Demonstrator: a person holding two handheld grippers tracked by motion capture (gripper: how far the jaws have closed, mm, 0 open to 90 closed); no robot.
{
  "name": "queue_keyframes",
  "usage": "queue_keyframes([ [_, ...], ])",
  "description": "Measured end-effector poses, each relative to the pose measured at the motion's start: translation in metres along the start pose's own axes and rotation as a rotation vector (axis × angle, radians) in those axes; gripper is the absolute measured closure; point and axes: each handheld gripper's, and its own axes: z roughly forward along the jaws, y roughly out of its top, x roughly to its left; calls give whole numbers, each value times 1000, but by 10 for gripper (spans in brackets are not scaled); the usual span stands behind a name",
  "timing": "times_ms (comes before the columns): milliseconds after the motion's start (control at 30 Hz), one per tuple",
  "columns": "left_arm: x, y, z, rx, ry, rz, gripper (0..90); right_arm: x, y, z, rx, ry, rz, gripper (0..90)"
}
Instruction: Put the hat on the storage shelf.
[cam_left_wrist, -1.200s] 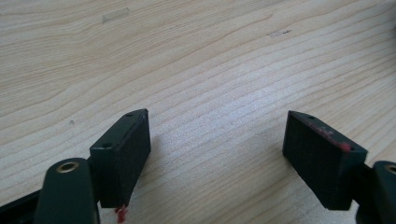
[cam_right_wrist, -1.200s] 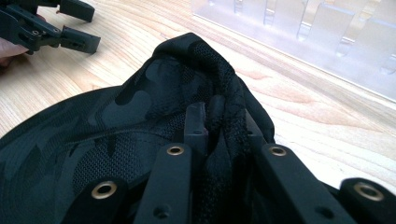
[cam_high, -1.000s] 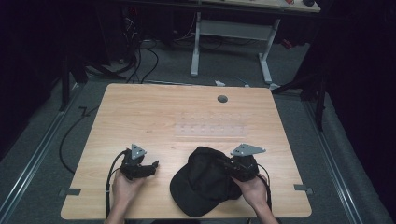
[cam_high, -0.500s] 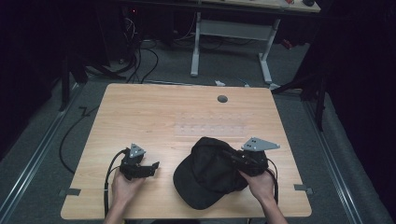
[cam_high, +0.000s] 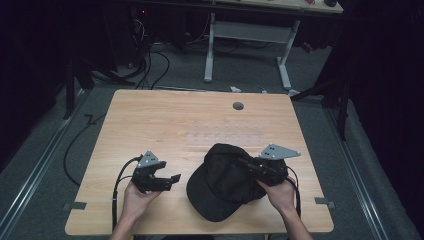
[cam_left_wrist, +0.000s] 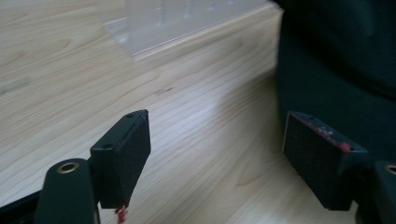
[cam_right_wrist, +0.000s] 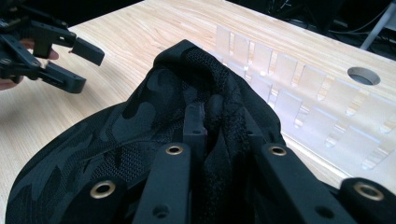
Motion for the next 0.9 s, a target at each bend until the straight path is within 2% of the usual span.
queue_keyframes([
  [333, -13, 16, 10, 40, -88, 34, 215, 0, 6, 3, -22, 32, -28, 797],
  [633, -21, 23, 20, 89, -113, 57, 207, 4, 16, 7, -28, 42, -67, 796],
  [900, -22, 24, 23, 112, -154, 61, 194, 8, 25, 14, -44, 89, -105, 795],
])
